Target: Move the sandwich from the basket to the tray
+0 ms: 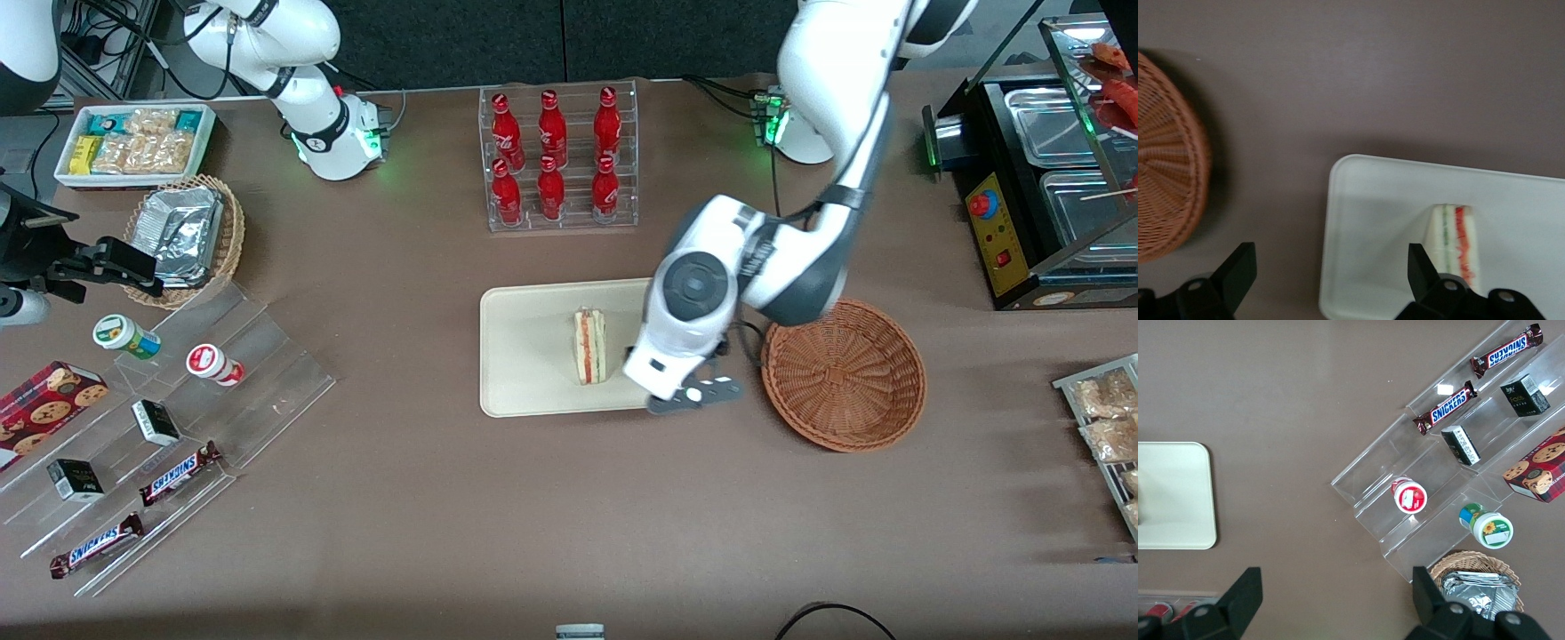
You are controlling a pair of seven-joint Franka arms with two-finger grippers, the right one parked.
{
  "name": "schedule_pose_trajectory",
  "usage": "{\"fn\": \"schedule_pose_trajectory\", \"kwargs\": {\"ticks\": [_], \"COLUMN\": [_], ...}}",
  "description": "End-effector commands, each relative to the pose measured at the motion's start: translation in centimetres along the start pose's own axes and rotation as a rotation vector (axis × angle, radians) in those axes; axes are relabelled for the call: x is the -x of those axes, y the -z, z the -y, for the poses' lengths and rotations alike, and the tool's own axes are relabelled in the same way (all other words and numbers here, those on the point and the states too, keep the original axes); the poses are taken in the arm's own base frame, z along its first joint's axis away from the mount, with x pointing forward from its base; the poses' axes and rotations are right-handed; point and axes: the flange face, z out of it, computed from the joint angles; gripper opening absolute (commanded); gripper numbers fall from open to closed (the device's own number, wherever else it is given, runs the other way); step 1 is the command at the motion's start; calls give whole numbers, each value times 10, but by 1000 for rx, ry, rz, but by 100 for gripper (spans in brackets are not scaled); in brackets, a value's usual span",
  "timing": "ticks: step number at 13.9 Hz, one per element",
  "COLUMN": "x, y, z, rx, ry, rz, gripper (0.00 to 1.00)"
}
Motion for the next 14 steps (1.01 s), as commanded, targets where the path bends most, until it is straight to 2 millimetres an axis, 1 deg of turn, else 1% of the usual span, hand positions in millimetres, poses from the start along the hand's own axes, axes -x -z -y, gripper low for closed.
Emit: {"fn": "schedule_pose_trajectory", "kwargs": {"ticks": [1, 2, 3, 5, 6, 7, 9, 10, 12, 14], "x": [-7, -8, -9, -5, -4, 0, 5, 9, 19, 30], "y": [32, 41, 53, 68, 77, 88, 108, 116, 134, 155], "z": [43, 56, 76, 104, 124, 144, 177, 190, 213, 242], "rx": [42, 55, 72, 73, 75, 82, 89, 82, 73, 72], "ry": [-6, 1, 24, 1, -17, -44, -64, -71, -146, -219], "rz": [36, 33, 34, 41, 48, 55, 81, 99, 114, 128], "gripper": [100, 100, 100, 100, 100, 100, 100, 100, 100, 100]}}
